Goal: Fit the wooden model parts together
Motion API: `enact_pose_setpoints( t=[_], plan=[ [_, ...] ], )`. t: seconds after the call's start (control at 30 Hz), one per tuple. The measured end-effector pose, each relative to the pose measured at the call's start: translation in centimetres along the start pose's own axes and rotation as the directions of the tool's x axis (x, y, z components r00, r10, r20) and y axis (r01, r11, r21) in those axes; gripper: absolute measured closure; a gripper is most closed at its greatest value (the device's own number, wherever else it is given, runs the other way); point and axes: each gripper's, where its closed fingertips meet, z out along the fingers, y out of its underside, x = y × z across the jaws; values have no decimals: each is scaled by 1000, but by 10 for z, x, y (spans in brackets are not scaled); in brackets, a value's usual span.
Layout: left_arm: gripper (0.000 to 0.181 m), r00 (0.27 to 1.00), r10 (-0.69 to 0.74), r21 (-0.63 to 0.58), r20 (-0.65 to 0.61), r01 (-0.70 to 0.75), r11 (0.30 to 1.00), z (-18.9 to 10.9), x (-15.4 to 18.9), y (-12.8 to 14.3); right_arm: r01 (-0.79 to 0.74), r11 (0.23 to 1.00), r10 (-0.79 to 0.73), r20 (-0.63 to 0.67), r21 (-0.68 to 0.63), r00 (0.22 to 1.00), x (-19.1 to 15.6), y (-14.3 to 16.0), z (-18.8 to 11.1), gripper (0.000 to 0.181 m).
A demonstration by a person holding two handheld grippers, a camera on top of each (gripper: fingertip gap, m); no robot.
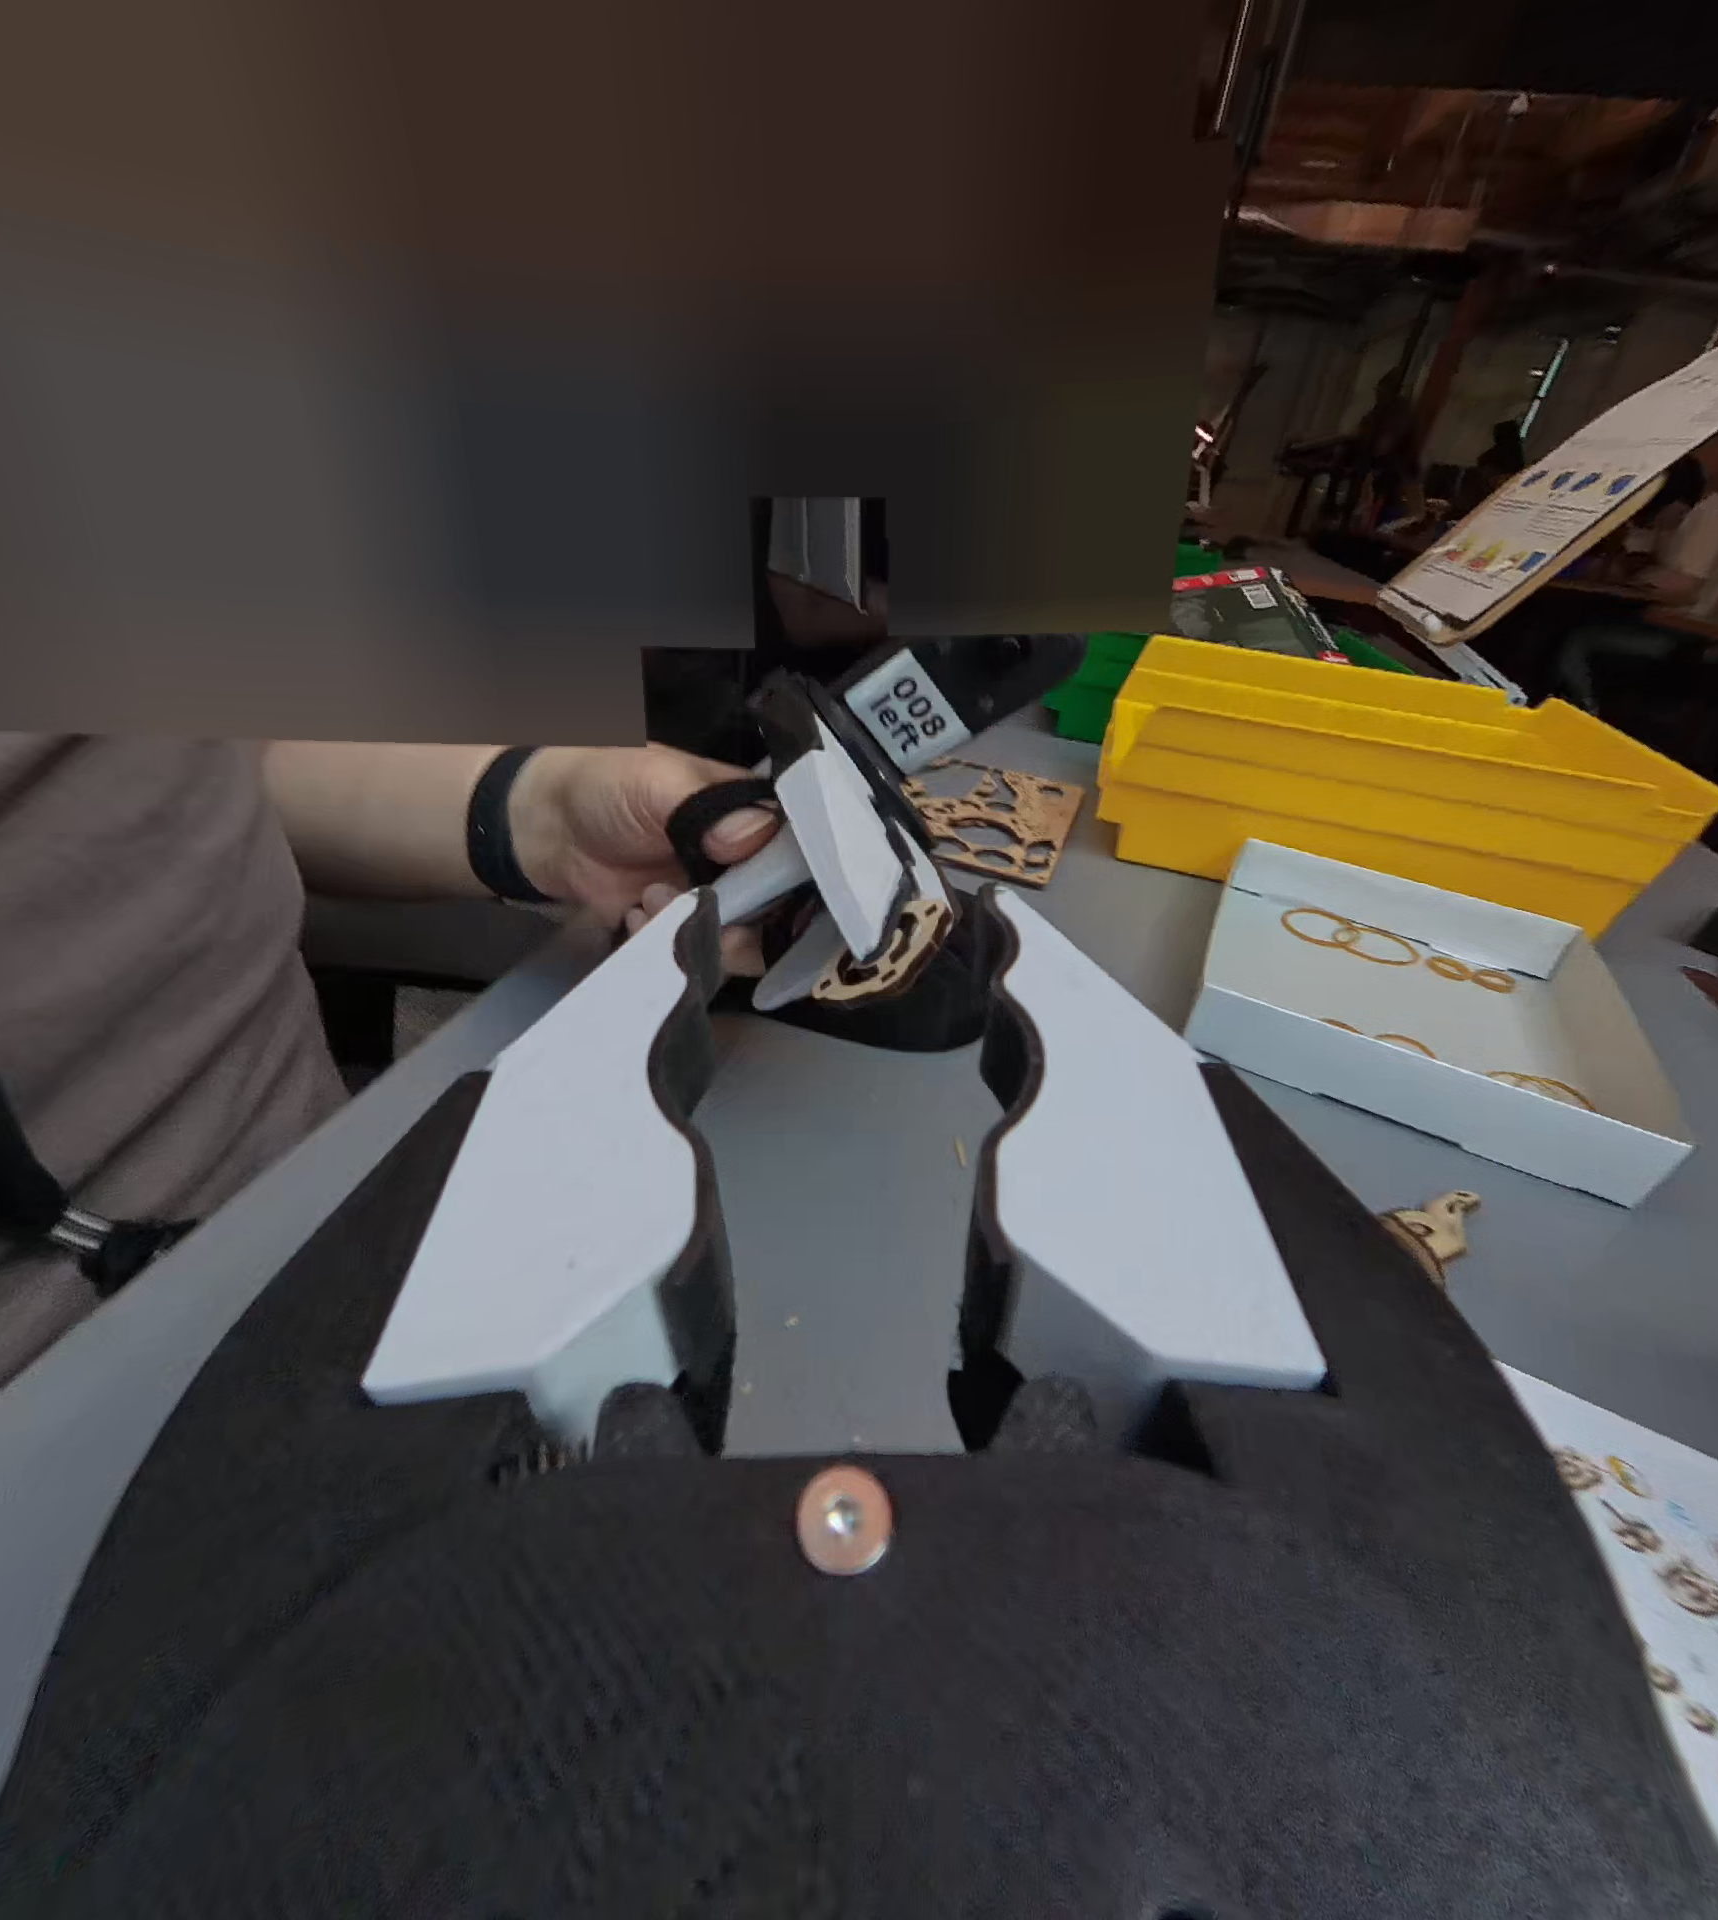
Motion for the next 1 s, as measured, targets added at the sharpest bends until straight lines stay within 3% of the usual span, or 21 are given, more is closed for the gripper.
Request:
enact_pose_setpoints(
  t=[0.13,0.3,0.37,0.6,1.0],
  plan=[
    [181,938,113,-169,329,-59,984,-23,-39,11,260,913,-305,-102,-315,947,6,35,9,125],
    [181,892,102,-222,441,-2,975,-35,-53,18,423,687,-587,-109,-591,802,14,68,19,132],
    [181,878,104,-248,467,17,969,-36,-58,24,432,652,-612,-96,-622,785,11,73,24,132],
    [181,875,94,-272,475,45,961,-31,-63,34,343,690,-539,-136,-637,831,14,81,25,150],
    [181,876,71,-267,477,67,961,-25,-66,36,353,656,-566,-124,-667,815,16,85,23,150]
  ],
)
